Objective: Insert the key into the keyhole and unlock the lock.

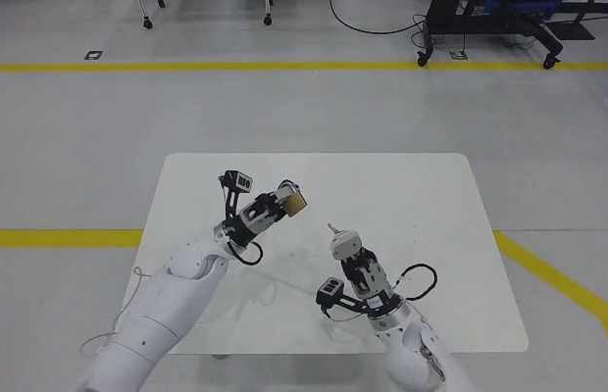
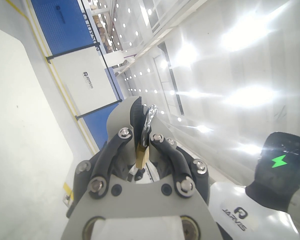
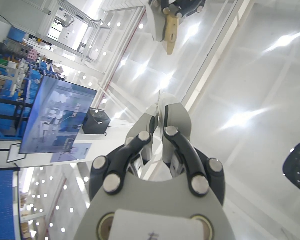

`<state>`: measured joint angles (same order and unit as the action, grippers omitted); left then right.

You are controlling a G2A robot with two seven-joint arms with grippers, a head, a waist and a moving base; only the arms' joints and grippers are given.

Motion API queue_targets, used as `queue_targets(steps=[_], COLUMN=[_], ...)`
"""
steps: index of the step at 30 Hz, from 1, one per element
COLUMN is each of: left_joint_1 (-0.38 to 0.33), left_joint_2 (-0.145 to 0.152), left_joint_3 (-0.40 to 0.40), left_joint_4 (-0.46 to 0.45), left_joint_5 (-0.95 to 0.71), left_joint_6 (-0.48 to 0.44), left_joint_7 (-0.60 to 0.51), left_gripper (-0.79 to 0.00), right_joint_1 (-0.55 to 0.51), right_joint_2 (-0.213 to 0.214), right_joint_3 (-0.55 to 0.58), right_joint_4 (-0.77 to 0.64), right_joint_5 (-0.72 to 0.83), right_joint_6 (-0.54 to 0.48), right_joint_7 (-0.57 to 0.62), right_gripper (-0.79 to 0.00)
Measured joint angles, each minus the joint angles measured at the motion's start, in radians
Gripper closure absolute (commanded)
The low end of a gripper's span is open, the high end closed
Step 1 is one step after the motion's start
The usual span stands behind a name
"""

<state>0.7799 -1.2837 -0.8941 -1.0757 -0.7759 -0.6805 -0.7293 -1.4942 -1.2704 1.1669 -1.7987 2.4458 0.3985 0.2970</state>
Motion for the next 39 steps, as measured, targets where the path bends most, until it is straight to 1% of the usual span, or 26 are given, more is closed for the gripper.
queue_targets(steps=[4,7,9,13,15,17,30,33,37,39], left_joint_1=[-0.014,-0.016,-0.015,-0.012,-0.010,-0.010,-0.007,0.017,0.024,0.018], left_joint_2=[-0.020,-0.031,-0.036,-0.044,-0.046,-0.046,-0.046,-0.052,-0.071,-0.078], left_joint_3=[0.019,0.025,0.027,0.032,0.031,0.028,0.027,0.025,0.023,0.028], left_joint_4=[0.018,0.022,0.024,0.027,0.029,0.030,0.023,-0.009,0.001,0.011], left_joint_5=[0.089,0.127,0.139,0.199,0.218,0.222,0.223,0.212,0.154,0.143], left_joint_6=[-0.066,-0.096,-0.098,-0.103,-0.092,-0.081,-0.079,-0.070,-0.093,-0.099], left_joint_7=[0.096,0.137,0.148,0.165,0.174,0.176,0.182,0.220,0.274,0.268], left_gripper=[0.000,0.000,0.000,0.000,0.000,0.000,0.000,0.000,0.000,0.000], right_joint_1=[-0.008,0.001,0.011,0.018,0.018,0.018,0.016,0.012,0.027,0.032], right_joint_2=[-0.007,-0.013,-0.016,-0.023,-0.026,-0.027,-0.028,-0.032,-0.041,-0.044], right_joint_3=[-0.015,-0.025,-0.025,-0.041,-0.048,-0.050,-0.050,-0.049,-0.053,-0.054], right_joint_4=[-0.016,-0.007,-0.001,0.011,0.015,0.016,0.013,0.007,0.019,0.021], right_joint_5=[0.048,0.066,0.054,-0.017,-0.029,-0.029,-0.028,-0.013,0.028,0.043], right_joint_6=[-0.024,-0.034,-0.035,-0.031,-0.032,-0.031,-0.032,-0.048,-0.087,-0.094], right_joint_7=[-0.025,-0.025,-0.009,0.055,0.063,0.059,0.058,0.050,0.042,0.045], right_gripper=[0.000,0.000,0.000,0.000,0.000,0.000,0.000,0.000,0.000,0.000])
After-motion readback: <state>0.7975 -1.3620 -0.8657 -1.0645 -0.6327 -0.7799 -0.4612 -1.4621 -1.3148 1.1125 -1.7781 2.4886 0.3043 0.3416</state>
